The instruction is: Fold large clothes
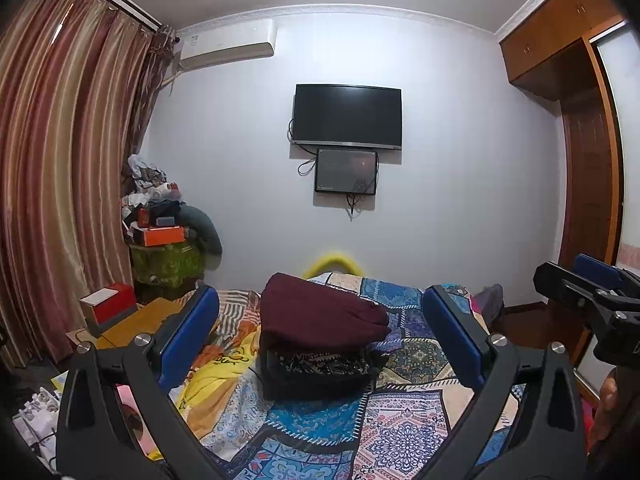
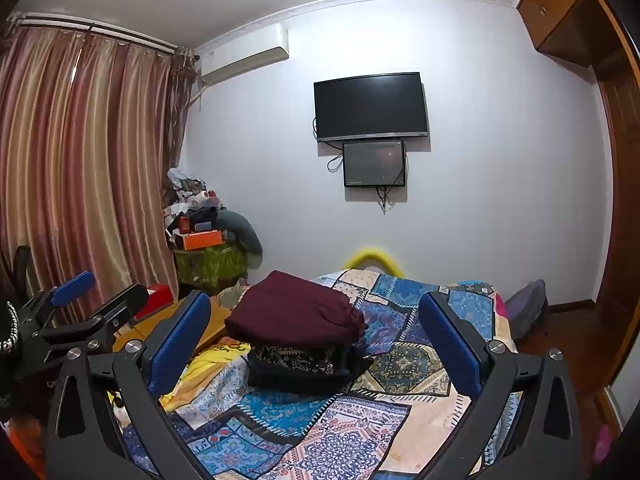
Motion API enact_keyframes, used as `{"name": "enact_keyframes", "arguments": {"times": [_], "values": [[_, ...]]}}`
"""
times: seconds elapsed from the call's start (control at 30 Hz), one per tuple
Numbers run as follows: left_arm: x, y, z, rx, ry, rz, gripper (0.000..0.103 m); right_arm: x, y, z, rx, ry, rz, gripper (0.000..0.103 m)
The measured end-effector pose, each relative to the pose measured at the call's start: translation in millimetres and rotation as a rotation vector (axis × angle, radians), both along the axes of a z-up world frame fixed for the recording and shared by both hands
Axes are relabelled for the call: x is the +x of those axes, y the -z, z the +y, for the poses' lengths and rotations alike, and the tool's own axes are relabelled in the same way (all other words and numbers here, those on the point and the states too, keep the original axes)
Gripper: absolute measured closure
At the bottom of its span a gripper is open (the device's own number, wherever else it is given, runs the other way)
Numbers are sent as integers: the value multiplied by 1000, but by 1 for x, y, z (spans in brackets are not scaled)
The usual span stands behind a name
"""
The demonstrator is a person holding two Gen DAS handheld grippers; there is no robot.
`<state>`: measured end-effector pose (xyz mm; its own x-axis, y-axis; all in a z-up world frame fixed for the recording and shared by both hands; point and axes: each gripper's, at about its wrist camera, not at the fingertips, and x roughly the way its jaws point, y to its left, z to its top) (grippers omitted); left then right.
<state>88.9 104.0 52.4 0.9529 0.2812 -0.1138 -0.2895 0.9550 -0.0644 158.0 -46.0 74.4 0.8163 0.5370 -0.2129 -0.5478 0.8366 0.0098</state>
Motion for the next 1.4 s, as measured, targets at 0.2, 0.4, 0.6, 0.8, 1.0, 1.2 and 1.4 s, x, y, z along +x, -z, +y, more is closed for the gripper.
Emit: {"name": "enact_keyframes", "arguments": {"times": [0.2,0.4,0.6,0.8,1.0,1.2,1.4], "values": [[1,-1,0,-2,18,2,1,1,0,0,5,1,1,0],[1,-2,1,-4,35,1,1,3,1,0,5,4,7,0],[1,-1,2,-5,29,0,1,4,2,0,8,7,11,0],[2,0,0,0,39,5,1,4,2,1,6,12,11,0],[2,0,1,-7,49,5,1,5,3,3,1,20,11,0],[2,1,2,-10,49,10,1,8,5,5,1,26,22,0],[4,2,5,-20,41,14,1,10,6,8,-2,25,33,0]]}}
